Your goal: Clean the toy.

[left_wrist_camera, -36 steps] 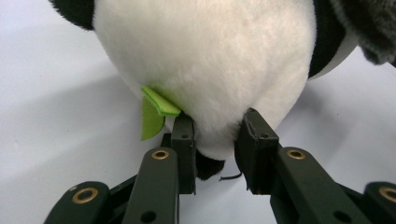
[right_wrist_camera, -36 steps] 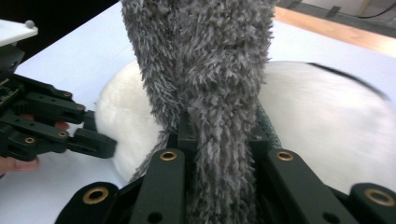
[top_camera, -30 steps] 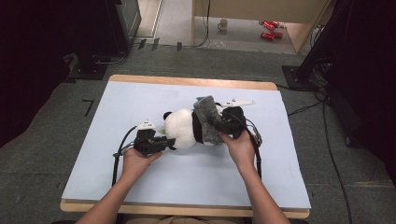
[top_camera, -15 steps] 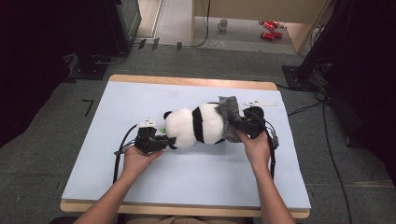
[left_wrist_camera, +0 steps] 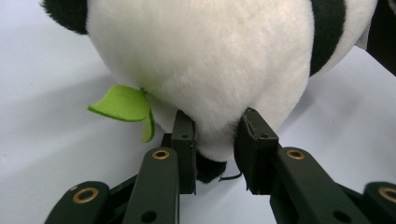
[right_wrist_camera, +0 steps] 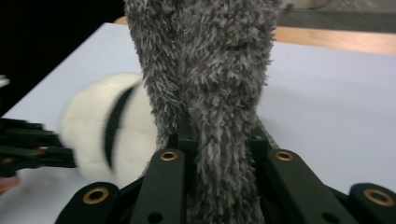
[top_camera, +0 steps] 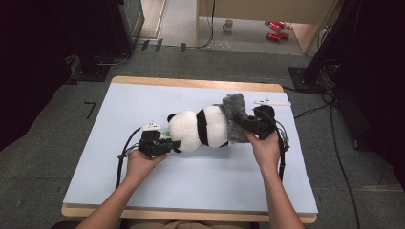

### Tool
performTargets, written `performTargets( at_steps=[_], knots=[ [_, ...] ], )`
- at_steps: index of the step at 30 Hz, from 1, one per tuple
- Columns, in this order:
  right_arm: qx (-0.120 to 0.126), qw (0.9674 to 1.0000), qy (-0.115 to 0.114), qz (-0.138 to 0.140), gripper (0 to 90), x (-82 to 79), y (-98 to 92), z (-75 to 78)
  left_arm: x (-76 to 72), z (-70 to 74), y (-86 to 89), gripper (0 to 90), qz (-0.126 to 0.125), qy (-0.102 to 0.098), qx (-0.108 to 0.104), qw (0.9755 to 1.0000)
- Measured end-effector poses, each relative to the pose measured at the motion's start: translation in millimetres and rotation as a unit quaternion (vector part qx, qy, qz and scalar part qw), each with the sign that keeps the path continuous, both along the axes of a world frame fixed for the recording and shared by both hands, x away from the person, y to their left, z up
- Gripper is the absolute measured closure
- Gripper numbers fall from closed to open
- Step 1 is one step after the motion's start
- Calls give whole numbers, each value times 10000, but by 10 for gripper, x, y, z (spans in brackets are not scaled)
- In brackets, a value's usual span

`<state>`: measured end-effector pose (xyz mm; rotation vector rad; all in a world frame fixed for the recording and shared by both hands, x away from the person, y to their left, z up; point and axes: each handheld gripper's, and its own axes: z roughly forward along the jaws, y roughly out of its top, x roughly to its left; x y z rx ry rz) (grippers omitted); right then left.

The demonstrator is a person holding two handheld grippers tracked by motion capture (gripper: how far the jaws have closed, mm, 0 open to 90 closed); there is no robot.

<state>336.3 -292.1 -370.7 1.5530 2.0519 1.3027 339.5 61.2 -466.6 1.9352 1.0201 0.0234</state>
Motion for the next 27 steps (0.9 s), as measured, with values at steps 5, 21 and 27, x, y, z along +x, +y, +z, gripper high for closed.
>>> performTargets(
  at_steps=[5, 21, 27],
  knots=[
    [91, 9987, -81, 504, 762, -29, 328, 72, -27, 12, -11, 706, 32, -40, -35, 10000],
    [-16, 9889, 248, 1464, 754, 27, 1203, -222, -121, 15, -49, 709, 74, -193, 87, 9997],
    [-80, 9889, 268, 1461, 748, 63, 1227, -352, -123, 13, -53, 710, 50, -194, 99, 9998]
  ],
)
